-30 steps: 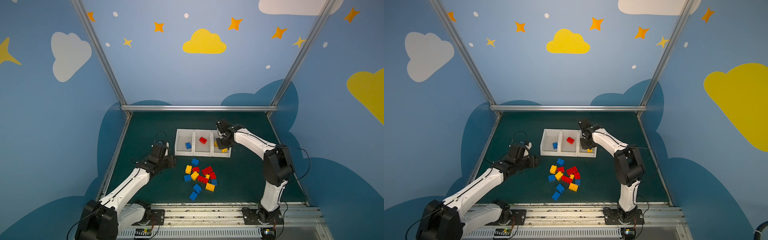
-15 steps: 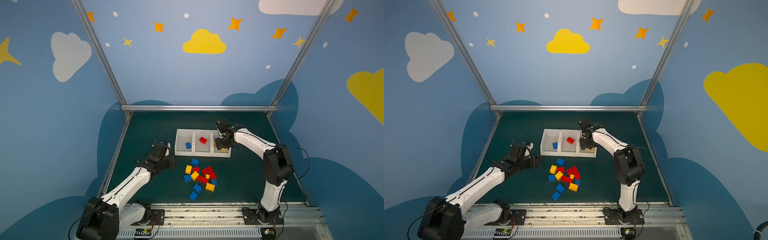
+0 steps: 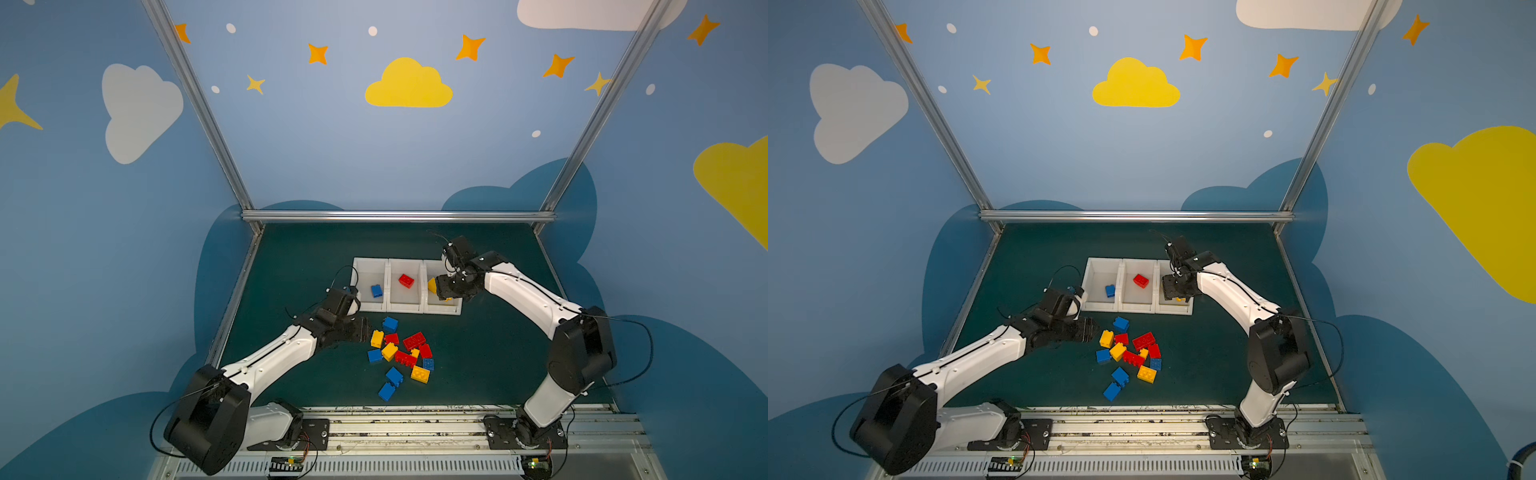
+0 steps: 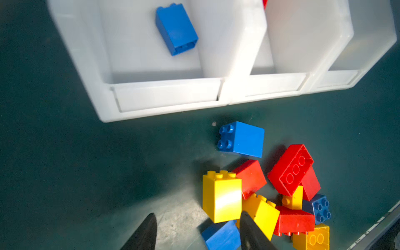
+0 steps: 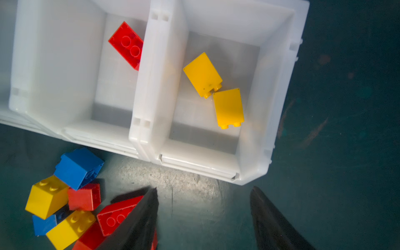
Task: Sort the legos into containers by color
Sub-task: 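Grasp a yellow brick with the left gripper while the right gripper withdraws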
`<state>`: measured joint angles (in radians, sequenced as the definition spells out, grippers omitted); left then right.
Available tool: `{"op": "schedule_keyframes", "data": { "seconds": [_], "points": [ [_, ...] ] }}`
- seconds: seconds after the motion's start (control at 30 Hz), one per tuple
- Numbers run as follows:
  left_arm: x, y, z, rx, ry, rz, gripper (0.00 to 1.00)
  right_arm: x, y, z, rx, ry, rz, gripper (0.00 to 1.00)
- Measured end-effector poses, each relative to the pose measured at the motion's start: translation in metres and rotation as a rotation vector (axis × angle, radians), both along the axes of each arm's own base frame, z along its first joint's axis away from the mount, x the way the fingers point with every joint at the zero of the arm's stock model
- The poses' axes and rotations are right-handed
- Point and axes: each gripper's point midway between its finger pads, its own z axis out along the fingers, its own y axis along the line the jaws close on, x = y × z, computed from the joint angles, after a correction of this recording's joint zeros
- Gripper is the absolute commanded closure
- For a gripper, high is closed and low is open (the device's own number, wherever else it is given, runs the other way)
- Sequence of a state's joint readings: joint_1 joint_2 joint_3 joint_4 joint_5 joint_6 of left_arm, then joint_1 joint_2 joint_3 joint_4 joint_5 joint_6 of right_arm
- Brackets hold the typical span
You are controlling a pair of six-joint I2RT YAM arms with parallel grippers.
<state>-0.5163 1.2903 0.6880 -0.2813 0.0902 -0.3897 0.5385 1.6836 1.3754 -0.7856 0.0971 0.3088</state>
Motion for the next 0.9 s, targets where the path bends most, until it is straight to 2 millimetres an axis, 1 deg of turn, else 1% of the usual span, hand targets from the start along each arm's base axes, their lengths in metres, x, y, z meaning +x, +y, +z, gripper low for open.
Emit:
{"op": "schedule_keyframes", "data": {
  "seconds": [0.1, 0.2, 0.4, 0.57, 0.7, 0.8, 0.9],
  "points": [
    [-0.003, -0.013, -0.006, 0.009, 0.021, -0.039, 0.40, -0.008, -0.003, 0.000, 0.013, 0.009, -0.013, 0.33],
    [-0.005, -0.021, -0.013, 0.022, 0.042, -0.064, 0.41, -0.015, -0.006, 0.000, 0.021, 0.014, -0.029, 0.33],
    [-0.007, -0.032, -0.025, 0.045, 0.073, -0.098, 0.44, -0.024, -0.012, -0.001, 0.029, 0.020, -0.053, 0.33],
    [-0.005, -0.041, -0.031, 0.066, 0.088, -0.129, 0.45, -0.026, -0.013, -0.003, 0.031, 0.027, -0.065, 0.33],
    [-0.003, -0.046, -0.034, 0.088, 0.094, -0.144, 0.51, -0.029, -0.015, -0.003, 0.032, 0.029, -0.070, 0.34],
    [-0.004, -0.045, -0.039, 0.105, 0.101, -0.146, 0.54, -0.031, -0.016, -0.003, 0.036, 0.027, -0.076, 0.35],
    [-0.005, -0.044, -0.042, 0.118, 0.107, -0.145, 0.60, -0.033, -0.017, -0.003, 0.038, 0.028, -0.084, 0.37]
  ]
}}
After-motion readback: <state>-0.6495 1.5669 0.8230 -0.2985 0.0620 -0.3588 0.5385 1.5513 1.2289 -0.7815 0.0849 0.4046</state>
